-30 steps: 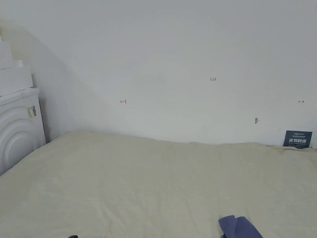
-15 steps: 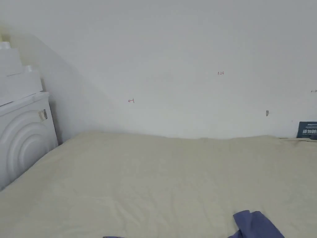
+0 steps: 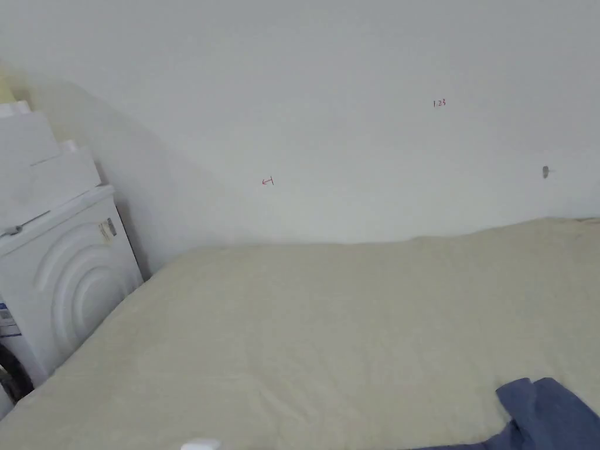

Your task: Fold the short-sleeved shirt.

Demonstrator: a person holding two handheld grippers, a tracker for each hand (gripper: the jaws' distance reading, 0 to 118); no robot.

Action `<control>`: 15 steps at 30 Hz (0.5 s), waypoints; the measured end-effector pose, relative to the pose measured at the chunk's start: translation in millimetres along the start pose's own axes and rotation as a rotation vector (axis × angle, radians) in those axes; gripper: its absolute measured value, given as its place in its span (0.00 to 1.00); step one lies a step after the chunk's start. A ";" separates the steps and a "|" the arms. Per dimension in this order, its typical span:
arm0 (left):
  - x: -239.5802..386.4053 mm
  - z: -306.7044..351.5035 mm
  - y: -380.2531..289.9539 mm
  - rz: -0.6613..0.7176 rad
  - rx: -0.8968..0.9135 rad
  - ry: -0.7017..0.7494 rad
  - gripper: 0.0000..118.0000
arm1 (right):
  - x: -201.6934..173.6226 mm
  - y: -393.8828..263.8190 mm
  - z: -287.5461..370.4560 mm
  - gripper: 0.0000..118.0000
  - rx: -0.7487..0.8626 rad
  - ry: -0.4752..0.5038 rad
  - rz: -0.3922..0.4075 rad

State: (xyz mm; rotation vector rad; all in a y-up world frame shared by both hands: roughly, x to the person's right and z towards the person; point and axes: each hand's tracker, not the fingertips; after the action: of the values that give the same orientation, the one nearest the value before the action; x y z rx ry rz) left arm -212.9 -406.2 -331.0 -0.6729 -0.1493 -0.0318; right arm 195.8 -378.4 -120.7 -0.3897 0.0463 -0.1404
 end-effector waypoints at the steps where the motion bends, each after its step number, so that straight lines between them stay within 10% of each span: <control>1: -3.5 -21.9 6.9 0.007 -0.037 0.016 0.80 | 2.2 -0.6 -2.4 0.00 -0.007 0.000 -0.005; 6: -31.1 -112.9 23.4 0.189 -0.165 -0.041 0.83 | 8.7 -2.2 -14.7 0.00 -0.055 -0.015 0.008; 15: -26.2 -164.9 3.9 0.087 -0.251 0.091 0.71 | 22.3 -10.8 -36.4 0.00 -0.142 -0.044 -0.007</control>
State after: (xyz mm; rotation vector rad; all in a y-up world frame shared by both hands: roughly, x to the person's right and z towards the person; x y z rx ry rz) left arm -217.5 -506.4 -464.5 -0.9263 -0.0276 0.0027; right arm 213.9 -405.3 -150.7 -0.5349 0.0114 -0.1357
